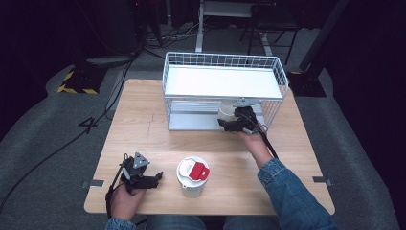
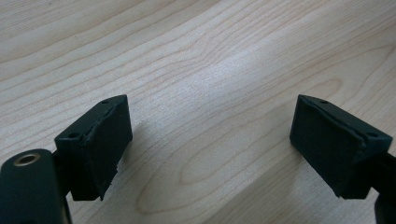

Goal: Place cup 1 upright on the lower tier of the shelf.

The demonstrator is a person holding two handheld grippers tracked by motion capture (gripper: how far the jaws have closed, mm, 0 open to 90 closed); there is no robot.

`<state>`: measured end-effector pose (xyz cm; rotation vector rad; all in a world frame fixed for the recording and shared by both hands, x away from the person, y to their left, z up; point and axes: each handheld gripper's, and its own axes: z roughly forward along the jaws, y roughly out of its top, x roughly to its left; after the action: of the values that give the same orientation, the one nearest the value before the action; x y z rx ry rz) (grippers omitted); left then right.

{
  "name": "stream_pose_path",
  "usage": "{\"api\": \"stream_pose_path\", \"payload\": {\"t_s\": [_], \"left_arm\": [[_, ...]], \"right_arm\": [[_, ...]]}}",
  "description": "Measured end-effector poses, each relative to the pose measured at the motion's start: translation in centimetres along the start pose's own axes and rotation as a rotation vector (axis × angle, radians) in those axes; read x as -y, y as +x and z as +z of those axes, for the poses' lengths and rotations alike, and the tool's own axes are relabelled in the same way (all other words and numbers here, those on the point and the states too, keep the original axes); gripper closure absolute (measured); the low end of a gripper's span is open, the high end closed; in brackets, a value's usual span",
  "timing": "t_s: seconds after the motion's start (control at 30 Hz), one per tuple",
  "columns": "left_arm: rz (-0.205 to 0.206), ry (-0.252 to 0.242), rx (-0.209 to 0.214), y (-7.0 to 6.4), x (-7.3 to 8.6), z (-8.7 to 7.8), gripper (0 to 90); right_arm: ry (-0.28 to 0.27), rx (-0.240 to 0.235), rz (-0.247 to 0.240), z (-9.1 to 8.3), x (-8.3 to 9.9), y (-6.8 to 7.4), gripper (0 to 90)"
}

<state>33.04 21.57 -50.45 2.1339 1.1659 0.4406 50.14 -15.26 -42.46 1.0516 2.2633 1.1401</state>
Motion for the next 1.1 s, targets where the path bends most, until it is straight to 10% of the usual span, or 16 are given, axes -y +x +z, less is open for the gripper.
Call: {"api": "stream_pose_path", "payload": {"t_s": [1.1], "left_arm": [[-0.001,-0.001,0.0,0.0,0.0,0.0,13.5]], "right_arm": [[-0.043,0.115,0.051,4.8,1.5,-0.5,22.7]]}}
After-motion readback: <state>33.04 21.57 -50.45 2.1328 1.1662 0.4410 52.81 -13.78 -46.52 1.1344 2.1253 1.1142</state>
